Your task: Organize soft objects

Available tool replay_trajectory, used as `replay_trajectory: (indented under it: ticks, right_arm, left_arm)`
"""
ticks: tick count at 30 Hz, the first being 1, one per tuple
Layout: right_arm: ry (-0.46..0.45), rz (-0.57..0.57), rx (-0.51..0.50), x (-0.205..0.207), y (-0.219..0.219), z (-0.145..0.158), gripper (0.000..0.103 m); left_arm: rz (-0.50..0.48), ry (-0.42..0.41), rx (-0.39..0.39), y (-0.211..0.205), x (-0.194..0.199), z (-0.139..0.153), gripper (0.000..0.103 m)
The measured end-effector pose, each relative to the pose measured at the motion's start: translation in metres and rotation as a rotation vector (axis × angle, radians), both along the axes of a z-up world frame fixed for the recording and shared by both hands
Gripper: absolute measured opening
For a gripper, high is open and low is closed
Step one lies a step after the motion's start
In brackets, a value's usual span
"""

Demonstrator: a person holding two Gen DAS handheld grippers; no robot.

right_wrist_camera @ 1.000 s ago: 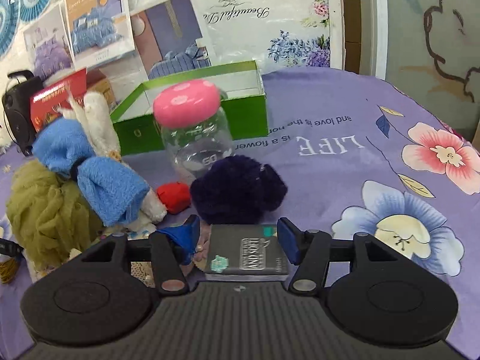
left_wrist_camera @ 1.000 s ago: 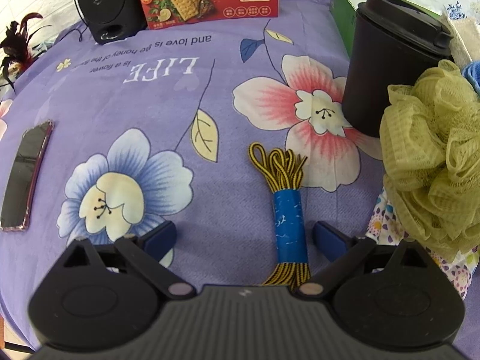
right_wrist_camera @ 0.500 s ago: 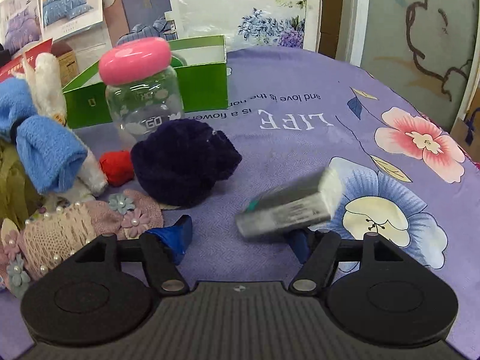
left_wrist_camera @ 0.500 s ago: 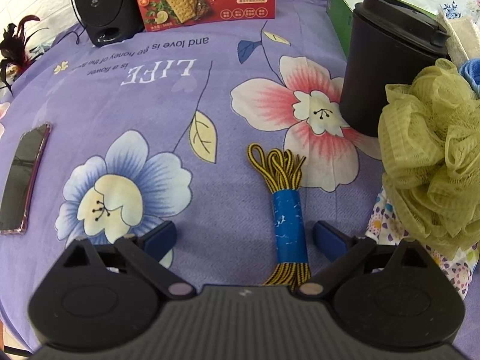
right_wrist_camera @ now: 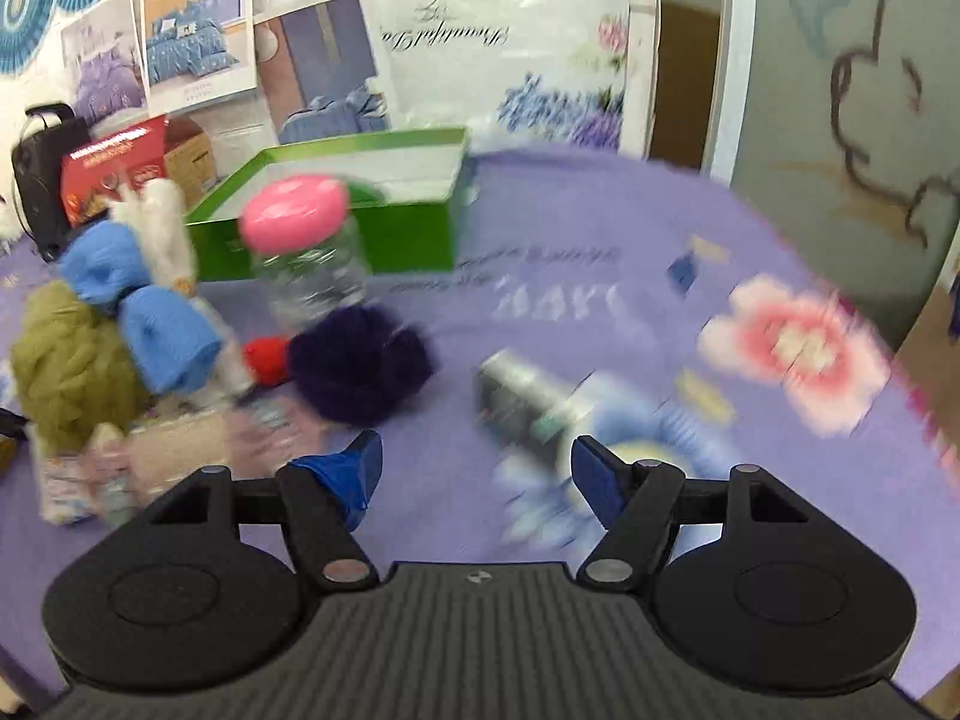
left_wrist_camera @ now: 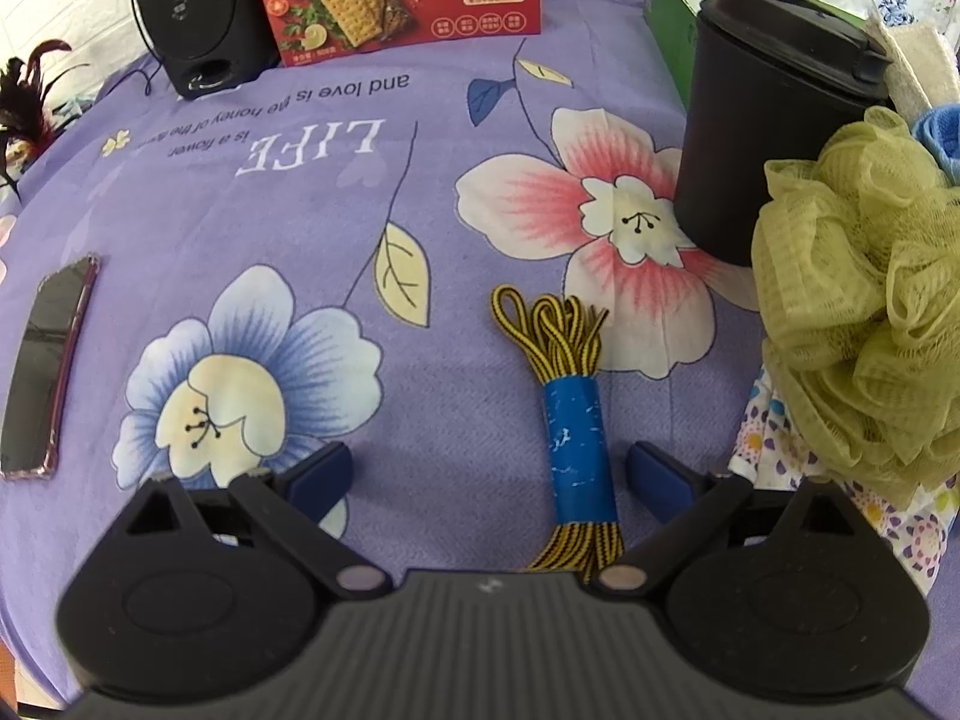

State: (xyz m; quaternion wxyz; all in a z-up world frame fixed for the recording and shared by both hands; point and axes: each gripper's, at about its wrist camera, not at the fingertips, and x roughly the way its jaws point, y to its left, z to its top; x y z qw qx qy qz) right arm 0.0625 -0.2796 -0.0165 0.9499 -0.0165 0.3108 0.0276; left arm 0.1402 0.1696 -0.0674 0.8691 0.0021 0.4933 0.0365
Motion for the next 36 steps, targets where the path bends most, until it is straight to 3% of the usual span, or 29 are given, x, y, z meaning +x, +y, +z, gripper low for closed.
replay_trajectory:
  ticks: [5, 8, 11, 15, 19, 23, 25, 26, 27, 28, 29, 30, 36]
  right_arm:
    - [0.004, 0.195, -0.169, 0.036, -0.012, -0.001, 0.055]
    - [0.083, 0.327, -0.209, 0.058, -0.012, -0.018, 0.055]
    - [0.146, 0.368, -0.214, 0.069, -0.016, -0.033, 0.055]
    - [0.169, 0.365, -0.187, 0.077, -0.020, -0.050, 0.057]
    - [0.144, 0.262, 0.009, 0.082, -0.043, -0.064, 0.061]
    - [0.129, 0.256, -0.062, 0.077, -0.031, -0.063, 0.062]
    - [0.128, 0.256, -0.089, 0.076, -0.025, -0.059, 0.054]
    - [0.122, 0.255, -0.072, 0.074, -0.025, -0.057, 0.048]
    - [0.122, 0.255, -0.049, 0.073, -0.024, -0.056, 0.019]
    - [0.122, 0.254, -0.035, 0.070, -0.023, -0.055, 0.010]
    - [0.122, 0.256, -0.031, 0.067, -0.022, -0.054, 0.007]
    - [0.124, 0.261, -0.037, 0.065, -0.020, -0.054, 0.005]
    - [0.057, 0.248, 0.048, 0.055, -0.022, -0.024, 0.005]
  left_arm:
    - [0.007, 0.006, 0.004, 0.000, 0.002, 0.000, 0.098]
    - [0.003, 0.006, 0.000, 0.000, 0.001, 0.000, 0.098]
    - [0.002, 0.005, -0.004, 0.000, 0.002, -0.001, 0.098]
    - [0.005, -0.002, 0.000, 0.000, 0.001, -0.001, 0.099]
    - [0.004, -0.008, 0.000, 0.000, 0.000, -0.001, 0.098]
    - [0.003, -0.011, -0.003, 0.000, -0.001, 0.000, 0.098]
    - [0.006, -0.016, -0.005, 0.001, -0.003, 0.000, 0.098]
    - [0.010, -0.018, -0.005, 0.001, -0.005, 0.001, 0.093]
    - [0.005, -0.026, -0.017, 0.002, -0.007, 0.003, 0.086]
    - [-0.014, -0.038, -0.038, 0.001, -0.011, 0.007, 0.060]
    - [-0.031, -0.047, -0.048, 0.001, -0.015, 0.012, 0.031]
    - [-0.047, -0.045, -0.054, 0.000, -0.018, 0.017, 0.017]
    - [-0.027, -0.059, -0.137, 0.011, -0.026, 0.042, 0.014]
